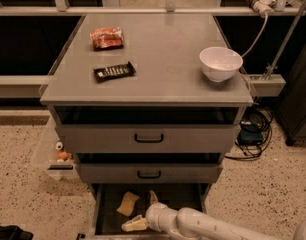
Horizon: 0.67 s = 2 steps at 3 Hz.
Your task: Pick sponge from bottom drawer and place on counter
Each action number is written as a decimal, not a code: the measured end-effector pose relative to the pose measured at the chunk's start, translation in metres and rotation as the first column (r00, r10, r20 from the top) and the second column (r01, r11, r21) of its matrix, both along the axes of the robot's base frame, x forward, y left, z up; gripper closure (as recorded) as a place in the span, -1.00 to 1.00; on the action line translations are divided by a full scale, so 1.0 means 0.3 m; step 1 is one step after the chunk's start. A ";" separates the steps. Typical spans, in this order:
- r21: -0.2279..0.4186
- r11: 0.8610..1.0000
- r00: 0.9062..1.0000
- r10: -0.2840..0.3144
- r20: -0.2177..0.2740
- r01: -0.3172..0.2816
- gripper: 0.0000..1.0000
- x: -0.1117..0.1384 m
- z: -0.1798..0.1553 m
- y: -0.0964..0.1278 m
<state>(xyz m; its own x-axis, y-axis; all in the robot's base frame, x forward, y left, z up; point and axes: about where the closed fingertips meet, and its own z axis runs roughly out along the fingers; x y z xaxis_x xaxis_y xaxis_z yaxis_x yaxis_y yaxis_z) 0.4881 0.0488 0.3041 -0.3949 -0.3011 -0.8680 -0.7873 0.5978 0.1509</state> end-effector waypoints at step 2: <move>-0.017 0.999 1.000 -0.031 0.002 0.031 -1.00 0.024 -0.049 0.009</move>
Offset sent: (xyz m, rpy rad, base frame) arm 0.0085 -0.0049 -0.0225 -0.0497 -0.0144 -0.0728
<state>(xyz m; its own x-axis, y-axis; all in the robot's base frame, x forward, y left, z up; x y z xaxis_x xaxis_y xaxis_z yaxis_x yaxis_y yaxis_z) 0.4952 0.0513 0.2896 -0.4032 -0.3038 -0.8632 -0.7686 0.6244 0.1392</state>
